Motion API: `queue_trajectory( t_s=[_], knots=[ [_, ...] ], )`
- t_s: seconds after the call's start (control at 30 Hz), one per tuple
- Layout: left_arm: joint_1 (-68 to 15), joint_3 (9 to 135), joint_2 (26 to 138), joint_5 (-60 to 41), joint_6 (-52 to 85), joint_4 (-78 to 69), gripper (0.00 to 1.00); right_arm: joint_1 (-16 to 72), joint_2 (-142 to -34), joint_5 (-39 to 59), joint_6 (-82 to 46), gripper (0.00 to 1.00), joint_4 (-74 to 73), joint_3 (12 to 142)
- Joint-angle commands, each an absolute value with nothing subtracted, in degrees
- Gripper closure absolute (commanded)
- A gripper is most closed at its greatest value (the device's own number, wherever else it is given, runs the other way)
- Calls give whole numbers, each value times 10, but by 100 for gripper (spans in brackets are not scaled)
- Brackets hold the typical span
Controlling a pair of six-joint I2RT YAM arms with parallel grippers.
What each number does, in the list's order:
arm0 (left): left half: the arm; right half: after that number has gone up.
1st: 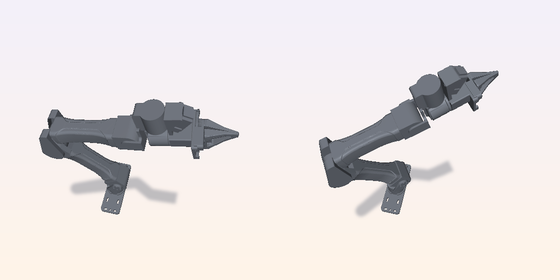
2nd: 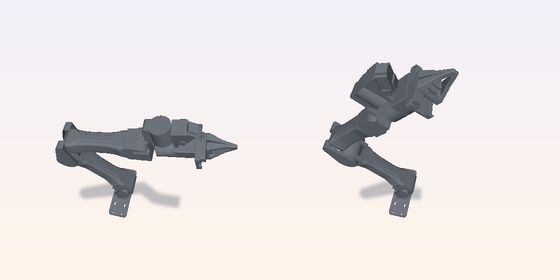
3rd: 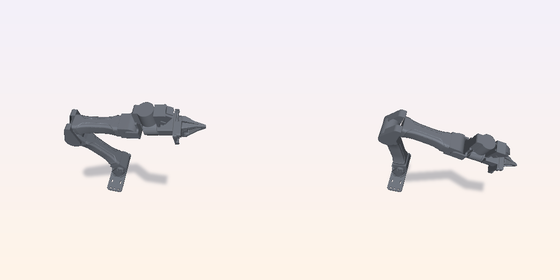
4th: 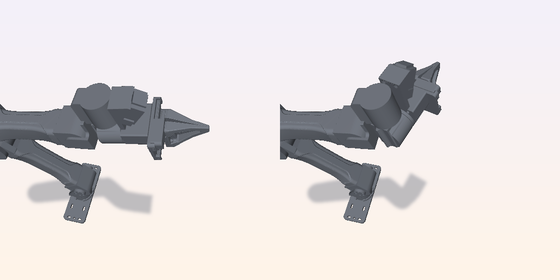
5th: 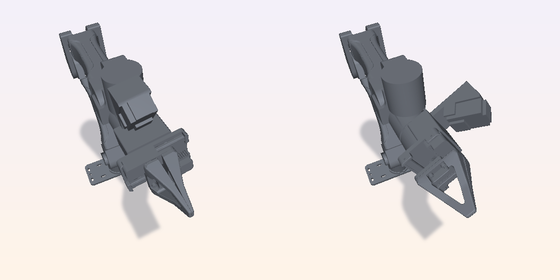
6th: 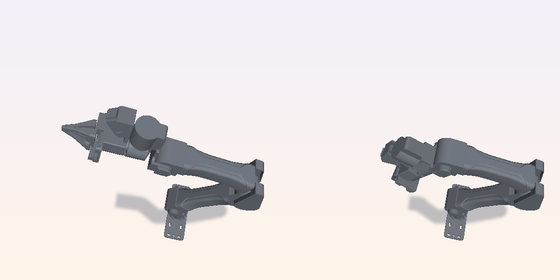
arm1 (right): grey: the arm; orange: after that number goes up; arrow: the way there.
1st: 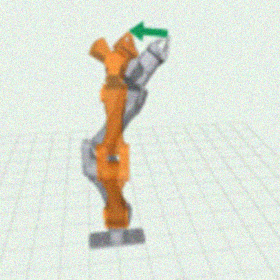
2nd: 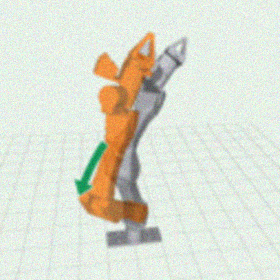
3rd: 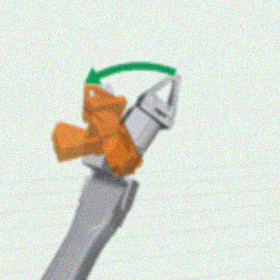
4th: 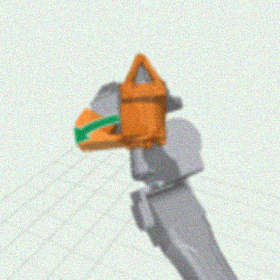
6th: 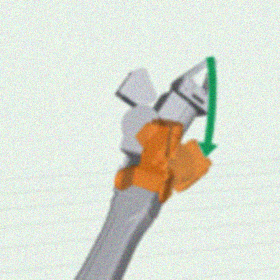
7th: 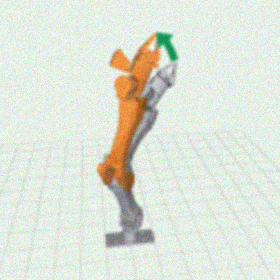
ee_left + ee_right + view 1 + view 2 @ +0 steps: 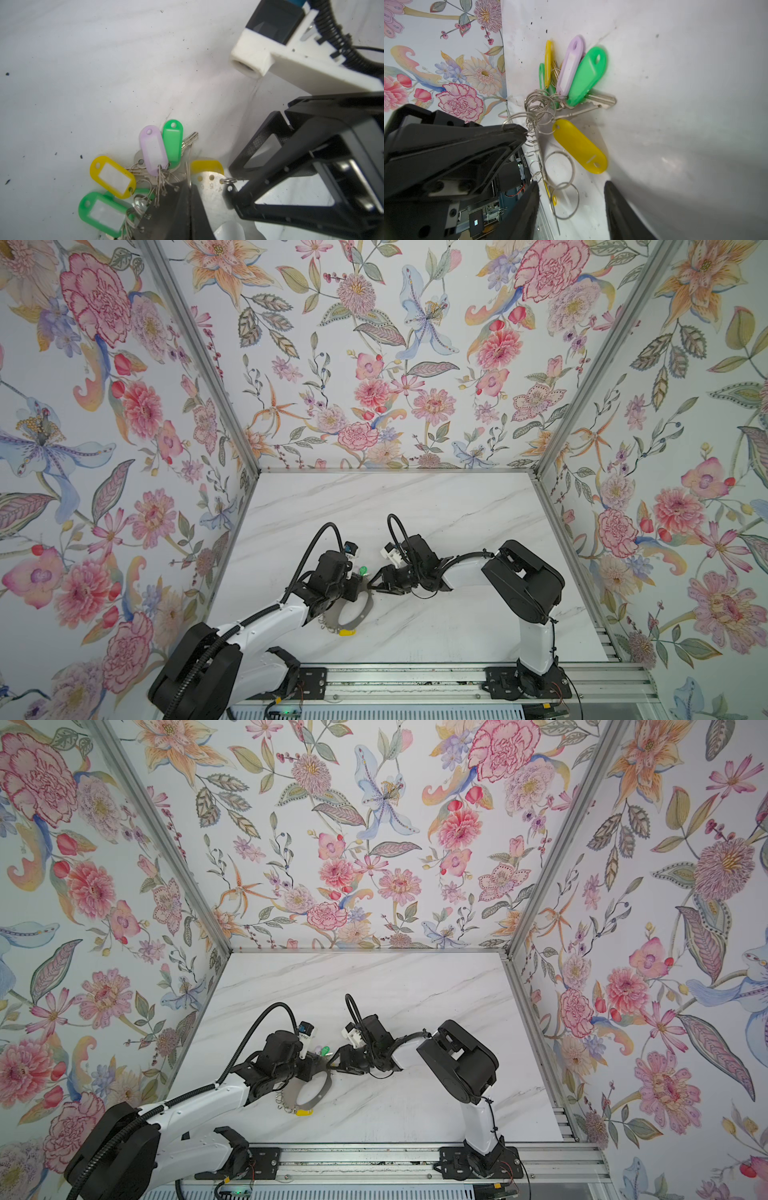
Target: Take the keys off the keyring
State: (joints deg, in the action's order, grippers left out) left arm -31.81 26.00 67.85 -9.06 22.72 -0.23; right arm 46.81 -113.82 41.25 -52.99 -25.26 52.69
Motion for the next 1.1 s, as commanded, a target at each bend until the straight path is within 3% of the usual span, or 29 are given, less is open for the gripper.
queue_trajectory(
  t_s=[0.0, 0.57, 1.07],
  knots=[
    [-311, 262, 662, -102, 224, -12, 100, 473, -1188, 411, -633, 47, -342, 496],
    [-309, 253, 651, -115, 227, -21, 100, 482, -1287, 353, -885, 45, -683, 487],
    [-306, 238, 652, -127, 233, -37, 100, 468, -1302, 315, -944, 46, -752, 511]
  ],
)
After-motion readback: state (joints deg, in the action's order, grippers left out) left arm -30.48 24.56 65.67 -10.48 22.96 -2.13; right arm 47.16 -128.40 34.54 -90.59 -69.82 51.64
